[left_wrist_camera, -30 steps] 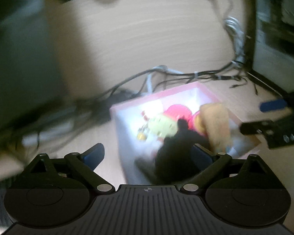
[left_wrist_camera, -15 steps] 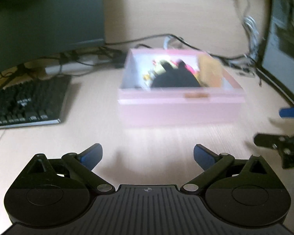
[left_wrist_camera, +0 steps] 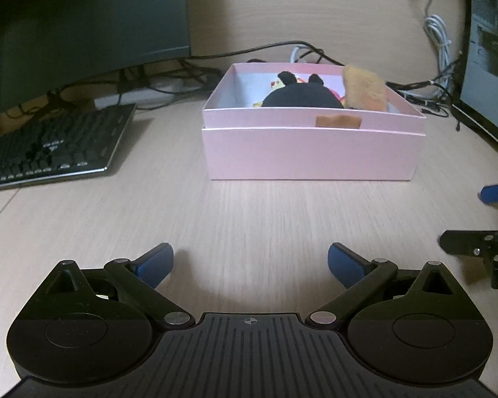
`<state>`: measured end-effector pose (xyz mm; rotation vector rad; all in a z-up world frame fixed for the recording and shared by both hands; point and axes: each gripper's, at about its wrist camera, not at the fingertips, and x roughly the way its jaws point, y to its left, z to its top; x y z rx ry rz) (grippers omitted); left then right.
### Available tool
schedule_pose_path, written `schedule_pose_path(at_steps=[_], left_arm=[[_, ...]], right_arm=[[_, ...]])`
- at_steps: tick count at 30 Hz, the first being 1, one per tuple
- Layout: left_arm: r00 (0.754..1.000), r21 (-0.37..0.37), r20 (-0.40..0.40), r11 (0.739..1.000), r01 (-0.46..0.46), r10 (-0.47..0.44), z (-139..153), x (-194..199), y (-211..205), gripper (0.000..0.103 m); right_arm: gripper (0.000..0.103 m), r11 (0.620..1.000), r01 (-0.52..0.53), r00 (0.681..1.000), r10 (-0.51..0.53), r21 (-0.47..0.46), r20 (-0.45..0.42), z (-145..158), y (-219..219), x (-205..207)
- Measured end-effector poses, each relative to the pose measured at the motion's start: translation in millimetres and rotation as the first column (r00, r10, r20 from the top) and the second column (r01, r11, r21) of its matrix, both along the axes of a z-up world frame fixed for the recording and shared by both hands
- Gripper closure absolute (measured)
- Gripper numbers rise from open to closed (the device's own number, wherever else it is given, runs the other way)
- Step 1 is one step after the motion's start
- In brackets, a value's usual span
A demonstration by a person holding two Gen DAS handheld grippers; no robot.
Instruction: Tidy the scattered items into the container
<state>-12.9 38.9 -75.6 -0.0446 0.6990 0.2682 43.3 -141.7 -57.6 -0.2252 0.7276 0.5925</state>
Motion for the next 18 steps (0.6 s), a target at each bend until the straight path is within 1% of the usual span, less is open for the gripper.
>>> schedule_pose_path(at_steps=[4,7,18], left_arm=[[1.000,-0.007,0.002,1.000,0.014,-0.014,-1.2,3.3,-2.5,0.000],[1.000,-0.031,0.003,0.999,0.015,-0.015,-2.4,4.6,0.1,0.000],[1.000,-0.031,0.007,0.999,0.016,-0.015,-2.7,4.7,-1.2,0.000]], right_arm=[[0.000,1.000,0.010,1.000,-0.010,0.018,0.028,-2.4,-1.1,-3.4],[0.000,1.000,0.006,0.999,-0.007,0.031,0.042,-3.0,-3.3,-4.4],[0.000,0.999,-0.010,0.999,0.008,0.031,0.042,-2.2,-4.3,-1.4]])
